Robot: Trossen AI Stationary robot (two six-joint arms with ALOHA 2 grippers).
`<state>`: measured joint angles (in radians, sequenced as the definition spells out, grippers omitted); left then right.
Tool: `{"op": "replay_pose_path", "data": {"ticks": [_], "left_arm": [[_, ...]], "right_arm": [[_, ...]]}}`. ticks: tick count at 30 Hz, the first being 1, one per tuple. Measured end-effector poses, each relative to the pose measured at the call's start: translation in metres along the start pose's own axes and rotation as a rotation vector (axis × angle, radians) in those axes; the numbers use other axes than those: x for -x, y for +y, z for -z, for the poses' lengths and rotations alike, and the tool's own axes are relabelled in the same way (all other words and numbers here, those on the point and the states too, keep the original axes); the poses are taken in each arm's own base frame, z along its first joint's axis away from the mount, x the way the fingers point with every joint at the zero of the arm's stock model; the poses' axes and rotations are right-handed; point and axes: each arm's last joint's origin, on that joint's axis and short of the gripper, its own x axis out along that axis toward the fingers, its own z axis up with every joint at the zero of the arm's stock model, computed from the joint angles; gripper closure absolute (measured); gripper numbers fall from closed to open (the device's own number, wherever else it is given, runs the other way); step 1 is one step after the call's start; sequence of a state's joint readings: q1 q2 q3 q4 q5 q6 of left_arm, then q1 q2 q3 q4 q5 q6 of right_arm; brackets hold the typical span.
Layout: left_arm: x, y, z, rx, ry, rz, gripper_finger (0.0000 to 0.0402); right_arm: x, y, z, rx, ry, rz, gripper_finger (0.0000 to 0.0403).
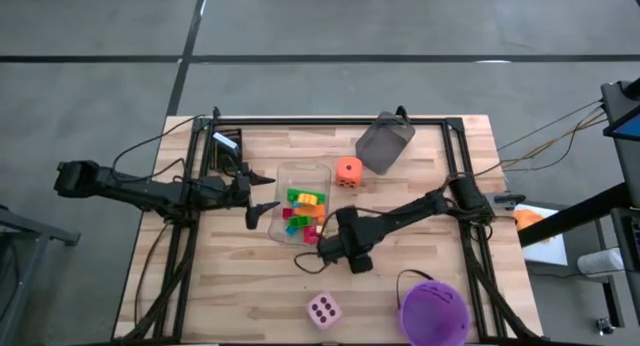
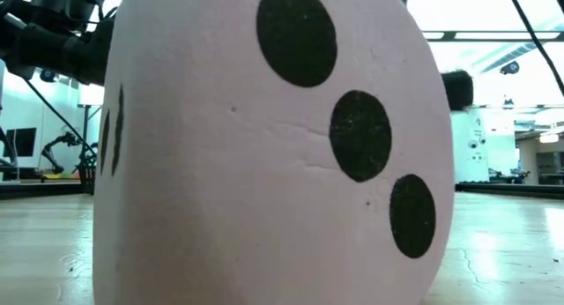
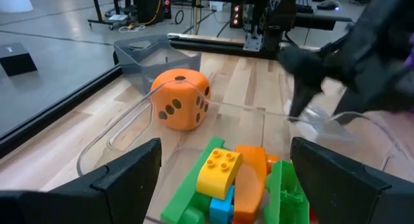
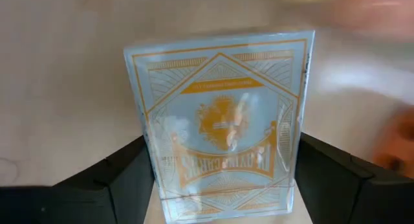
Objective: Pick & Place Toys
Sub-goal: Put the orange deck of cards into the black basket
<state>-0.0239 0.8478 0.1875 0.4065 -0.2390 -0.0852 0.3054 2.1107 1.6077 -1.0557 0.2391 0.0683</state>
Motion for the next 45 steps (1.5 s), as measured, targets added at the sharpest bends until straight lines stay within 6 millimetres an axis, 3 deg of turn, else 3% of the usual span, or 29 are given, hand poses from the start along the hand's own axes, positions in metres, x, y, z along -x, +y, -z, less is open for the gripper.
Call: {"op": "replay_pose_path", "data": {"ticks": [9, 22, 34, 39, 45], "left_arm": [[0.0, -0.001, -0.008, 0.124, -0.082, 0.014, 0.0056], [0.003, -0.003, -0.025, 0.317, -0.241, 0.101, 0.0056], [0.002, -0.003, -0.031, 0.364, -0.307, 0.105, 0.0056], [-0.022, -0.009, -0.029, 0.379, -0.25, 0.095, 0.0055], [-0.076, -0.022, -0.041, 0.375, -0.165, 0.069, 0.0055]], "right_arm": [[0.032, -0.002, 0.011, -0.136, -0.091, 0.273, 0.0103], [0.043, -0.031, 0.007, -0.207, -0.158, 0.644, 0.0103], [0.055, -0.054, -0.002, -0.224, -0.185, 0.717, 0.0102], [0.055, -0.059, -0.003, -0.226, -0.188, 0.719, 0.0102], [0.054, -0.063, -0.003, -0.226, -0.181, 0.721, 0.0102]]}}
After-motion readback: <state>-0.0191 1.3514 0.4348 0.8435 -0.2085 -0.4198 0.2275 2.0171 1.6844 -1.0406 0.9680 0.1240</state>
